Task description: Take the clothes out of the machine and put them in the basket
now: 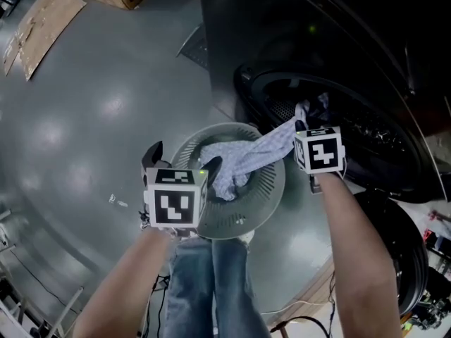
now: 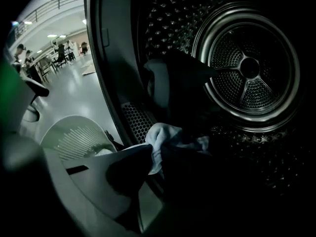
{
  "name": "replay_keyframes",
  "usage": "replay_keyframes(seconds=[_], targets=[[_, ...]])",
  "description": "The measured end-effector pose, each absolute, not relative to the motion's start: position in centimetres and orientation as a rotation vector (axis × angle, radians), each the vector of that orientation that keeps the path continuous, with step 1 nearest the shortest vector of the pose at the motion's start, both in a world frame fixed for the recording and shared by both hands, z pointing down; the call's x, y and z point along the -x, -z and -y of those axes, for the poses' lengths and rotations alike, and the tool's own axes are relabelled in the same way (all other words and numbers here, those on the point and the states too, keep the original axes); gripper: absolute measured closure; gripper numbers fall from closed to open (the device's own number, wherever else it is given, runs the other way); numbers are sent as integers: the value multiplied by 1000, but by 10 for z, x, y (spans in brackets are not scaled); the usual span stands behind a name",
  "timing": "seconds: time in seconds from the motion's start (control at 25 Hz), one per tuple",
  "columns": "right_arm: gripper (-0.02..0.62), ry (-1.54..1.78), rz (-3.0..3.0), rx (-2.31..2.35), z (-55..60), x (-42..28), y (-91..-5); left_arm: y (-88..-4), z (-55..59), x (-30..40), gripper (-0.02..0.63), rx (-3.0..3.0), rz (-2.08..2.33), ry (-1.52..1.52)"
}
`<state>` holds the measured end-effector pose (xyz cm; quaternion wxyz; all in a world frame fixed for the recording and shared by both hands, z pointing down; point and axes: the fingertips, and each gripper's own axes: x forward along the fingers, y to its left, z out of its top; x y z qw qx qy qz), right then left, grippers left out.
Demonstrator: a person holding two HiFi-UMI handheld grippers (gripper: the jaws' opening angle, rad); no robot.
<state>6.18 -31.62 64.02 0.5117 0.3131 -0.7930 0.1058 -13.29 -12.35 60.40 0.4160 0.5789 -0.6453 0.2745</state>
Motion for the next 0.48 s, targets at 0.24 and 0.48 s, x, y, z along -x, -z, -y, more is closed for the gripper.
replay_keyframes(seconds=[0.24,0.48], targets=[[543,-230,1997,-719,290,-49,-618,-592,118,137,43,-1469,1631,-681],[543,-228,2082,-604,239,-37,-596,-582,106,137,43,-1484,1631,-688]])
